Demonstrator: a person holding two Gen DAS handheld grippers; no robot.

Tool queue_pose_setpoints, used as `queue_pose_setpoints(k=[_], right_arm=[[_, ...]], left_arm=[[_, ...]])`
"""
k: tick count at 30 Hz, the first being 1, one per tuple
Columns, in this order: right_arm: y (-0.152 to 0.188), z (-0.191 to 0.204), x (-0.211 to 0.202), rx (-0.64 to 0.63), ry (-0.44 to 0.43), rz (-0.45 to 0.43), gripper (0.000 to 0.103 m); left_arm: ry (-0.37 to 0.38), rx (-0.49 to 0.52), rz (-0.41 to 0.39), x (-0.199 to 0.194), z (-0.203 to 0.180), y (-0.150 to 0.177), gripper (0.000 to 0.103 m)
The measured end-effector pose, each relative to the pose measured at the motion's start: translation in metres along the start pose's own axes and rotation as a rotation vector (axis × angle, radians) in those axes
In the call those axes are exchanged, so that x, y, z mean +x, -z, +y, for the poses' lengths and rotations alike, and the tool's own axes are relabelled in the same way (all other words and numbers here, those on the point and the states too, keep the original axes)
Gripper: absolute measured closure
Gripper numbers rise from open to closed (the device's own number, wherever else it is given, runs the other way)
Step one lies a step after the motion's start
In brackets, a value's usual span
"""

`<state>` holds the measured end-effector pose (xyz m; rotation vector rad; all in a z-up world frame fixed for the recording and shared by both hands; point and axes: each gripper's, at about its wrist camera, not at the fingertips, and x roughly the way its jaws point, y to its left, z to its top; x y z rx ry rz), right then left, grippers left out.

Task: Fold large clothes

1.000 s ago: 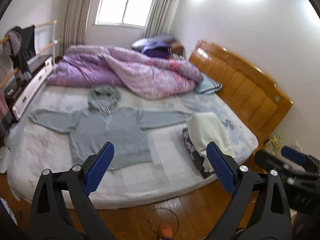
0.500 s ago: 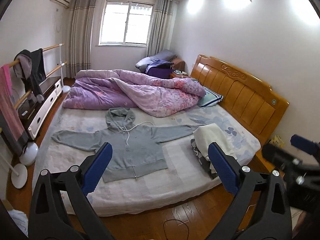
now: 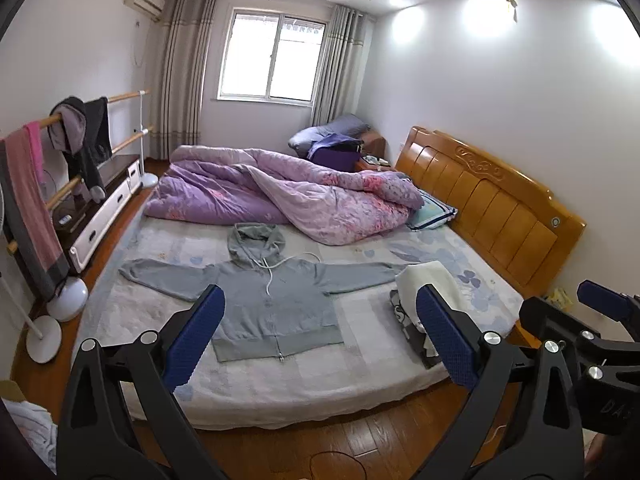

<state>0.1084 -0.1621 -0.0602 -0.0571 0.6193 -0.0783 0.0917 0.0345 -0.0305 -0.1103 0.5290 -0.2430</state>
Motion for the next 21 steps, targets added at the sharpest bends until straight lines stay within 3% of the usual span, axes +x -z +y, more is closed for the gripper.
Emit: queue_pose_setpoints(k=[8,21], right_arm=[[0.007,-0.037,-0.006,-0.011,-0.053,-0.010,0.010],[0.014,-0.122,-0.029,-0.064,-0.169,-0.023,0.010]], left_arm=[[-0.048,0.001,-0.008,-0.009,-0.039,0.004,0.006],[-0.167,0.030,-0.010,-0.029,-0.141,0.012,0.006]])
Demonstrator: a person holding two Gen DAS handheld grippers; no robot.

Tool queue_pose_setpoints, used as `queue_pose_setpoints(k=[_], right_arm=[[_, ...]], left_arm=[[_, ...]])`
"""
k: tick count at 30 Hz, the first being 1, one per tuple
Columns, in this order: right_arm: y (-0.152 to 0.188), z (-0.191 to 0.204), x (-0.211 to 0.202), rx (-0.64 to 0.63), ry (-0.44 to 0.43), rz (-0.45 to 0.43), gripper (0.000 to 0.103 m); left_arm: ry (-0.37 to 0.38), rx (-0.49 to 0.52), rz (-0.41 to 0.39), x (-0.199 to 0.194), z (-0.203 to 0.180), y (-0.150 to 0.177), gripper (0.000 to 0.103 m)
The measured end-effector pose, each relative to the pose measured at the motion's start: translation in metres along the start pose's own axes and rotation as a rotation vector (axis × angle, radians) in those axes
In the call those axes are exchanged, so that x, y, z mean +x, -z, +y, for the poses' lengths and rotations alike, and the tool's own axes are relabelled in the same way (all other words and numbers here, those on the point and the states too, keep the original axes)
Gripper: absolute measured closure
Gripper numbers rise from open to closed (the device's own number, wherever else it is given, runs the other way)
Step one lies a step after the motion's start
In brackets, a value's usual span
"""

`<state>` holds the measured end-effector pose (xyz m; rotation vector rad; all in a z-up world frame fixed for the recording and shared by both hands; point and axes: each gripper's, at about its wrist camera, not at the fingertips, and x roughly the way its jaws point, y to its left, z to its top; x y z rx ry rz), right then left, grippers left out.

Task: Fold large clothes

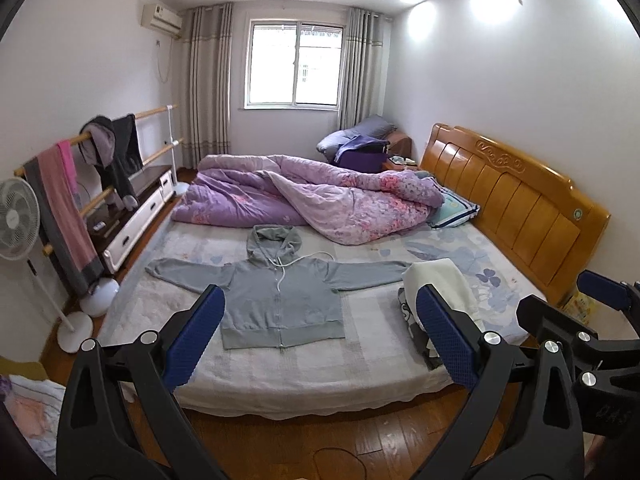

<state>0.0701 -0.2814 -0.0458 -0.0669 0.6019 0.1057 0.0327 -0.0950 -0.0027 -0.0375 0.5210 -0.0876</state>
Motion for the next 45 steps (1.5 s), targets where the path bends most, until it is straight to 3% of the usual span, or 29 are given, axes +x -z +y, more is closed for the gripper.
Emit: queue_pose_setpoints(k=[14,28,45], right_arm=[[-0.006,-0.013,-0.030,0.020,0.002,-0.041,0.010],[-0.011,0.009,-0.042,0.061,0.074,-0.078,0.010],[-0.010,0.019,-0.041,0.064,0.103,-0.080,0.010]], left_arm=[[-0.015,0.034,-0.018,-0.026,-0.020,-0.008,0.005],[0.040,0.065,-0.042,-0.032,0.005,-0.019,0.005],[0.044,0.068,-0.044,-0.033,0.016,-0.019,0.005]])
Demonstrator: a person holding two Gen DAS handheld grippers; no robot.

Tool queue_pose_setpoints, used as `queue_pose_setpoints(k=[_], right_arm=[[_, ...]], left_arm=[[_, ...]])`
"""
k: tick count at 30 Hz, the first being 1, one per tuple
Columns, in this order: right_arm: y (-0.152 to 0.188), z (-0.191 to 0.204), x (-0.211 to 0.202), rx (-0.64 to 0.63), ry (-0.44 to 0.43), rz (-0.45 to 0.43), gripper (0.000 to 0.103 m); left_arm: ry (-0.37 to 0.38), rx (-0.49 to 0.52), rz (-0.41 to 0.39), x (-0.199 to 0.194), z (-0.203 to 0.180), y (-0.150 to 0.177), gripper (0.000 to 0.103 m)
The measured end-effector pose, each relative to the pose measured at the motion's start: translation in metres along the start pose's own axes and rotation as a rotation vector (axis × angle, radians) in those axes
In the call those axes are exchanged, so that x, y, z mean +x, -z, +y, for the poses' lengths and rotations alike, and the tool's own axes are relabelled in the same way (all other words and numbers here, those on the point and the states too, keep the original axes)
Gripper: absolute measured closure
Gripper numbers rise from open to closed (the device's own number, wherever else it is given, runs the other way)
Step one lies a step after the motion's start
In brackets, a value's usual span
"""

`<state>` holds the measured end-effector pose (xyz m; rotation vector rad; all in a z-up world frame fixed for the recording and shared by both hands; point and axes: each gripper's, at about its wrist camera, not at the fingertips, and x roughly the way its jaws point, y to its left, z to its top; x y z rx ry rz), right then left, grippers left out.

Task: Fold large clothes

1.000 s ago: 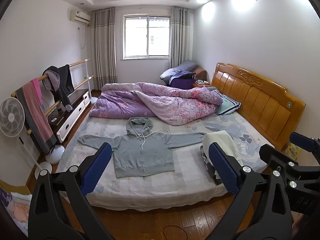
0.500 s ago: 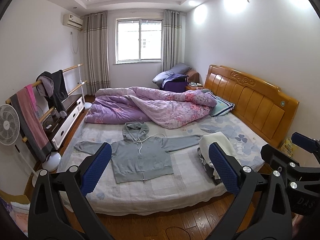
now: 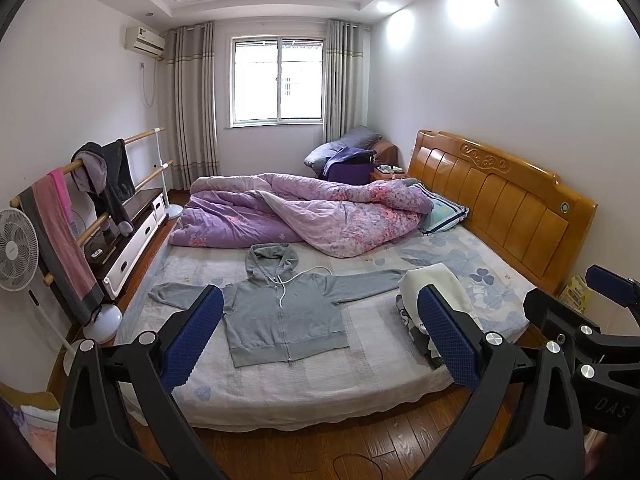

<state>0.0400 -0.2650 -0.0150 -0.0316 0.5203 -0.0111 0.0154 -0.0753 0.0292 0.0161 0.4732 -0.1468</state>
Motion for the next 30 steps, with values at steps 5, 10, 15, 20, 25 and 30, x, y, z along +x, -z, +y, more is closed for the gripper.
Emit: queue_pose_setpoints(k=[5,10,15,20,25,30], right_arm=[[0.001,0.001,0.000,0.000,-0.003,-0.001,0.010],[0.000,0.000,0.001,-0.001,-0.007,0.002,0.010],[-0.002,0.000,0.004,-0.005,-0.011,0.005,0.010],[-0.003,-0.001,0.008,-0.009,-0.017,0.007,0.010],[-0.002,0.000,0.007,-0.007,-0.016,0.008,0.010],[-0.002,-0.001,0.008,-0.007,-0.020,0.008,0.010]], left_arm=[[-0.001,-0.002,0.002,0.001,0.001,0.001,0.005],[-0.008,-0.001,0.002,0.003,0.002,0.001,0.005],[-0.009,-0.007,0.007,0.007,0.002,-0.001,0.005],[-0.015,-0.004,0.003,0.008,0.001,0.000,0.005],[-0.024,0.002,-0.005,0.010,0.001,-0.001,0.005],[-0.020,0.000,-0.004,0.011,0.002,-0.002,0.005]])
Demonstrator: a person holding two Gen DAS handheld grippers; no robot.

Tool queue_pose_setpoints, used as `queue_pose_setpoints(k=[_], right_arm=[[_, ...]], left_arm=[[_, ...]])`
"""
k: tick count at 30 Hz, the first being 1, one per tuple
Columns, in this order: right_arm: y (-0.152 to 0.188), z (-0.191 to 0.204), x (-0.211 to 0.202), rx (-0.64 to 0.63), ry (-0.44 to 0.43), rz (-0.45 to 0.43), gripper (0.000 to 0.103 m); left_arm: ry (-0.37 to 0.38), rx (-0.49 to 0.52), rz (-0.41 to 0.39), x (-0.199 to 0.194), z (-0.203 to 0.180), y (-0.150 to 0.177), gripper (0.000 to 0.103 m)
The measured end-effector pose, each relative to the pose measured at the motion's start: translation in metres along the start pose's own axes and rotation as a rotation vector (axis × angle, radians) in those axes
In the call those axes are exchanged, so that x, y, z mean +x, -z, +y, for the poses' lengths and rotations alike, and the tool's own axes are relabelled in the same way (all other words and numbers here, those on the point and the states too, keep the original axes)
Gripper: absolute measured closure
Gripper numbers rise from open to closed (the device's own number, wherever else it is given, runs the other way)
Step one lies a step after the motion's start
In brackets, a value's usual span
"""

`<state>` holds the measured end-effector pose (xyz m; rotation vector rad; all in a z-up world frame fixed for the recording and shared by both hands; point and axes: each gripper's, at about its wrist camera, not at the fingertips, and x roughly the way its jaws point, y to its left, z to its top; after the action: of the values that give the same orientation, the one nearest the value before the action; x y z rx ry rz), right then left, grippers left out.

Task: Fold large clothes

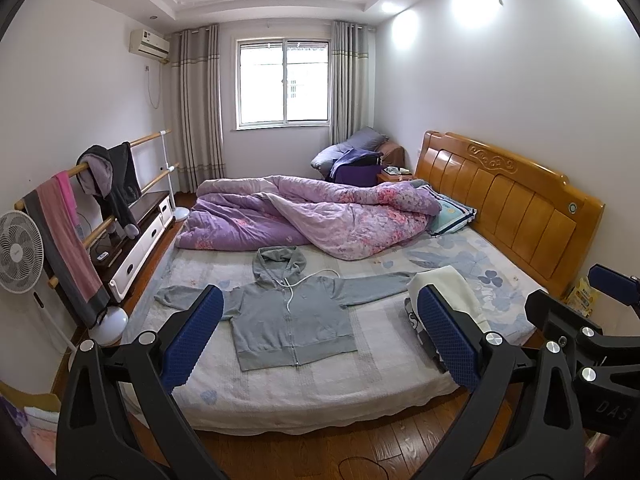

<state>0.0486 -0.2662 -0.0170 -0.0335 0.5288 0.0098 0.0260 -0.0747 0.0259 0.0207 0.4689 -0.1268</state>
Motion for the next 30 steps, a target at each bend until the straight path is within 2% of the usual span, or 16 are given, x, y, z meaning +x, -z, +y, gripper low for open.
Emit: queue_pose_setpoints(k=[30], right_arm=[[-0.0053,-0.0040,0.0082,-0.005,-0.004,0.000,0.010]], left_arm=[[0.001,-0.006,0.004,0.0044,0.0045,-0.0011,0.005]])
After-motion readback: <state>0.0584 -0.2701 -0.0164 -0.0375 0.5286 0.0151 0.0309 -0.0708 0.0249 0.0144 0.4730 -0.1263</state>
